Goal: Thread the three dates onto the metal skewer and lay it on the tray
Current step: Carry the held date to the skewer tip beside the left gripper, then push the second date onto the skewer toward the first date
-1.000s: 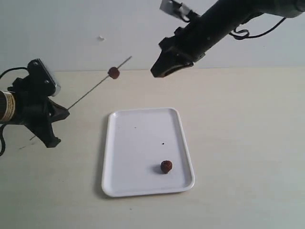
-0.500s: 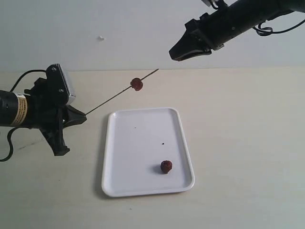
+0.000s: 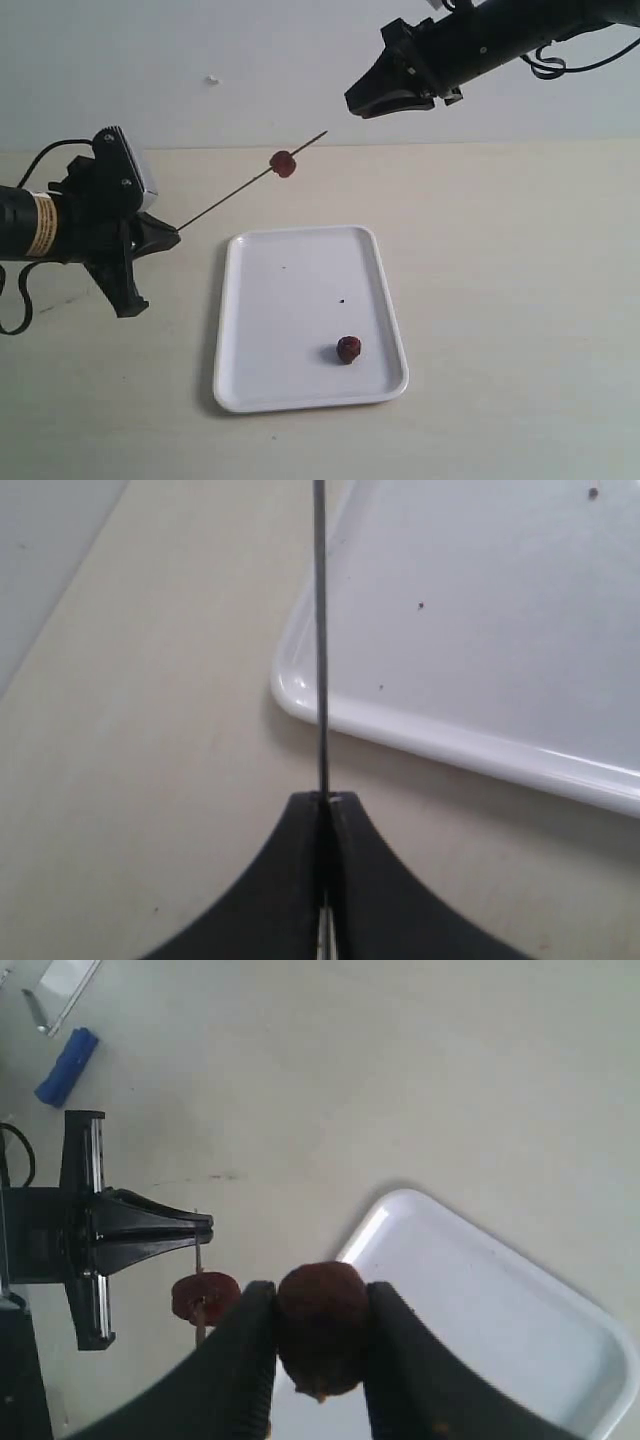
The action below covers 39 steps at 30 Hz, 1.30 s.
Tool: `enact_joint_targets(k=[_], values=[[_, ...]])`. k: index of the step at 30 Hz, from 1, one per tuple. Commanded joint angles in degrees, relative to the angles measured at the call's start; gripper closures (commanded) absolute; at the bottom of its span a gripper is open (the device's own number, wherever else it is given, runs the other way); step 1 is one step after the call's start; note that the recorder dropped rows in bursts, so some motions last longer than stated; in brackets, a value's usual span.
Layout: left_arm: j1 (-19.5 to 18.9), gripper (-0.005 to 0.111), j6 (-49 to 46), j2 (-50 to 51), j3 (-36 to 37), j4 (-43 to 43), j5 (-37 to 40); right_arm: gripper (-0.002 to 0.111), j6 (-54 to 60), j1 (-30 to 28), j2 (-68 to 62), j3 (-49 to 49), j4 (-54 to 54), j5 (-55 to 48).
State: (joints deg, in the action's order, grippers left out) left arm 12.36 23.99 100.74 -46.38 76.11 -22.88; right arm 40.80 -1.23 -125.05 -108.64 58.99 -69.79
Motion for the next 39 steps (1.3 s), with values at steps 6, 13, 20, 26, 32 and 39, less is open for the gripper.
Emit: enact_joint_targets(k=[6, 13, 20, 26, 32, 39], values=[[0.2, 0.107, -5.7, 0.2, -0.3, -5.6, 0.9, 0.081, -4.0, 1.5, 0.1, -0.3, 1.3, -0.2], [0.2, 0.107, -9.0, 4.8, -2.5, -8.9, 2.3, 0.081, -4.0, 4.2, 0.6, -0.3, 1.3, -0.2], [0.1, 0.107, -12.6, 5.7, -3.1, -15.2, 2.7, 0.081, -4.9, 4.2, 1.5, -0.3, -2.4, -0.2], [0.1, 0.107, -13.1, 5.7, -3.1, -15.2, 2.7, 0.081, -4.9, 4.2, 1.5, -0.3, -2.5, -0.2], [0.1, 0.107, -13.1, 5.7, -3.1, -15.2, 2.5, 0.081, -4.9, 4.2, 1.2, -0.3, -4.6, -0.2], [0.1, 0.107, -13.1, 5.7, -3.1, -15.4, 0.5, 0.081, -4.9, 4.1, 1.2, -0.3, -5.0, -0.2]])
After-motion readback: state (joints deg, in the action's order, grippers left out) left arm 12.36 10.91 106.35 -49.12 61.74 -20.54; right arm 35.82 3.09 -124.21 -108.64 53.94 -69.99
